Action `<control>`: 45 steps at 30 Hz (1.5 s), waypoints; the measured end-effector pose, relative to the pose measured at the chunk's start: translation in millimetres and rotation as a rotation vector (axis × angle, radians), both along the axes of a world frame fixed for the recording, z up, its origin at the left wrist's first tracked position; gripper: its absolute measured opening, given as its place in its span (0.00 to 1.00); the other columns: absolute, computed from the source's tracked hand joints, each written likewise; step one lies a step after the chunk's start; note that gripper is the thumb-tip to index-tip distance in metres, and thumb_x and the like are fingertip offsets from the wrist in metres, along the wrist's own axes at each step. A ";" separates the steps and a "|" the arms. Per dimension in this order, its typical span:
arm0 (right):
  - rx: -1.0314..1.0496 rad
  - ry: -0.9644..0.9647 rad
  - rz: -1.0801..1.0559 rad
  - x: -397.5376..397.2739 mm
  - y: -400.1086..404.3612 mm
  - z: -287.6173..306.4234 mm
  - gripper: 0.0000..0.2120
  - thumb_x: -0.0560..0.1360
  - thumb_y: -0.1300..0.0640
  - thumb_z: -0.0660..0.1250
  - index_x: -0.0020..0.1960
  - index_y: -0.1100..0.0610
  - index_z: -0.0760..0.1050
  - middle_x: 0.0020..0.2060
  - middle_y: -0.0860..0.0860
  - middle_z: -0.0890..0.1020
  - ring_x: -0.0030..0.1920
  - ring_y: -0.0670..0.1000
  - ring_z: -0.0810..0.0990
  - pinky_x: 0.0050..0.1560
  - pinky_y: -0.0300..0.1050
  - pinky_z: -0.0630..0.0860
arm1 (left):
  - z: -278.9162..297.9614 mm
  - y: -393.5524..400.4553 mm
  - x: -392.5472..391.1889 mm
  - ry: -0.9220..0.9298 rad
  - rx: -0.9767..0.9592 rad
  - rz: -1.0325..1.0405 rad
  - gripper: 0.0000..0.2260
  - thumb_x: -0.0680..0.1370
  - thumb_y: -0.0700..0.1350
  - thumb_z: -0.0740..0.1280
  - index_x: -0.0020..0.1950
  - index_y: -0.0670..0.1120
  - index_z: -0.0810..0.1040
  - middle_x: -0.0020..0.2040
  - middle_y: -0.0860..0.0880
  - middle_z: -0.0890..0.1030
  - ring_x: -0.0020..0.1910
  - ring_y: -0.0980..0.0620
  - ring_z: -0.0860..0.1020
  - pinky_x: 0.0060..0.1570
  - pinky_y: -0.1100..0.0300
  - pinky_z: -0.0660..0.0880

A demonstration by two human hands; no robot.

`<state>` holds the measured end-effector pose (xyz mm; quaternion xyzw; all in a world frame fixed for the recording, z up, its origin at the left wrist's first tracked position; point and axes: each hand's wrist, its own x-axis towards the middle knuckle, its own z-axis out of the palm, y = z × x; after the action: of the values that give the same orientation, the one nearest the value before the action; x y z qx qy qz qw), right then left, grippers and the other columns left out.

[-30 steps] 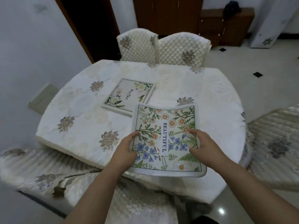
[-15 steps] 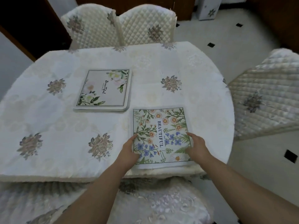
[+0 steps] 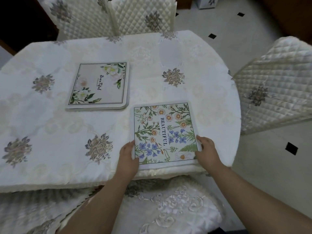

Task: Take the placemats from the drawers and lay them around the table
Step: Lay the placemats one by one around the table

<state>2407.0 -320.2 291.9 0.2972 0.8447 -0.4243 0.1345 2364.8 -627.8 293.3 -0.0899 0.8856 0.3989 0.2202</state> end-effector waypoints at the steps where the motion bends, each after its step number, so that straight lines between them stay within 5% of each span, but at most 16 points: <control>1: -0.010 0.010 -0.008 1.2 -0.9 -0.8 0.34 0.73 0.72 0.64 0.77 0.56 0.65 0.70 0.54 0.65 0.71 0.52 0.67 0.65 0.33 0.60 | -0.5 0.6 0.7 0.000 -0.007 -0.008 0.31 0.78 0.32 0.65 0.79 0.48 0.64 0.76 0.46 0.64 0.75 0.47 0.64 0.74 0.59 0.60; 5: 0.002 0.046 -0.024 3.1 -7.7 -3.4 0.33 0.71 0.70 0.65 0.75 0.55 0.67 0.69 0.55 0.66 0.71 0.53 0.66 0.69 0.38 0.60 | -4.5 4.9 2.3 0.015 0.009 -0.022 0.33 0.78 0.34 0.66 0.80 0.52 0.63 0.79 0.46 0.58 0.78 0.46 0.60 0.74 0.58 0.57; 9: 0.308 -0.022 0.089 6.0 -20.1 -3.0 0.34 0.69 0.60 0.69 0.74 0.51 0.66 0.73 0.55 0.64 0.71 0.60 0.63 0.70 0.55 0.65 | -15.3 15.6 8.5 0.201 -0.321 -0.218 0.35 0.77 0.45 0.68 0.82 0.51 0.58 0.83 0.43 0.50 0.81 0.40 0.52 0.77 0.45 0.54; 13: 0.406 0.051 0.536 11.9 -45.7 -18.0 0.36 0.79 0.45 0.60 0.81 0.49 0.47 0.81 0.51 0.44 0.80 0.56 0.41 0.79 0.57 0.49 | -17.5 47.8 18.3 0.348 -0.373 -0.632 0.30 0.83 0.54 0.53 0.83 0.54 0.44 0.83 0.47 0.40 0.80 0.44 0.34 0.80 0.46 0.43; 17: 0.407 0.020 0.791 17.6 -56.0 -35.9 0.34 0.83 0.40 0.47 0.80 0.47 0.32 0.77 0.47 0.27 0.75 0.51 0.23 0.77 0.52 0.32 | -31.5 62.5 26.7 0.254 -0.447 -0.767 0.27 0.84 0.60 0.43 0.81 0.60 0.35 0.81 0.52 0.32 0.77 0.49 0.25 0.78 0.44 0.35; 26: 0.503 0.000 0.748 30.3 -18.5 -34.9 0.34 0.82 0.35 0.42 0.77 0.44 0.26 0.77 0.42 0.28 0.75 0.46 0.25 0.76 0.49 0.34 | -38.5 23.8 20.4 0.217 -0.551 -0.676 0.30 0.82 0.67 0.41 0.79 0.61 0.29 0.80 0.56 0.29 0.77 0.53 0.26 0.77 0.47 0.34; 35: 0.502 -0.011 0.597 -4.2 -32.6 -42.5 0.38 0.81 0.35 0.41 0.78 0.54 0.28 0.77 0.52 0.28 0.76 0.49 0.25 0.77 0.48 0.32 | -41.4 36.7 -11.0 0.229 -0.549 -0.486 0.37 0.81 0.68 0.41 0.81 0.48 0.33 0.81 0.48 0.31 0.78 0.49 0.28 0.77 0.41 0.35; 45: 0.440 0.007 0.709 -125.6 -27.3 -41.2 0.35 0.82 0.36 0.45 0.80 0.48 0.32 0.78 0.49 0.31 0.76 0.50 0.26 0.77 0.52 0.32 | -26.3 83.8 -134.7 0.087 -0.535 -0.778 0.60 0.65 0.81 0.61 0.80 0.54 0.30 0.79 0.50 0.27 0.77 0.45 0.27 0.77 0.40 0.35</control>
<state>2281.4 -347.6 250.7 0.0079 0.9657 -0.1620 0.2026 2230.1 -543.9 267.1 0.2117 0.9336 0.0482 0.2851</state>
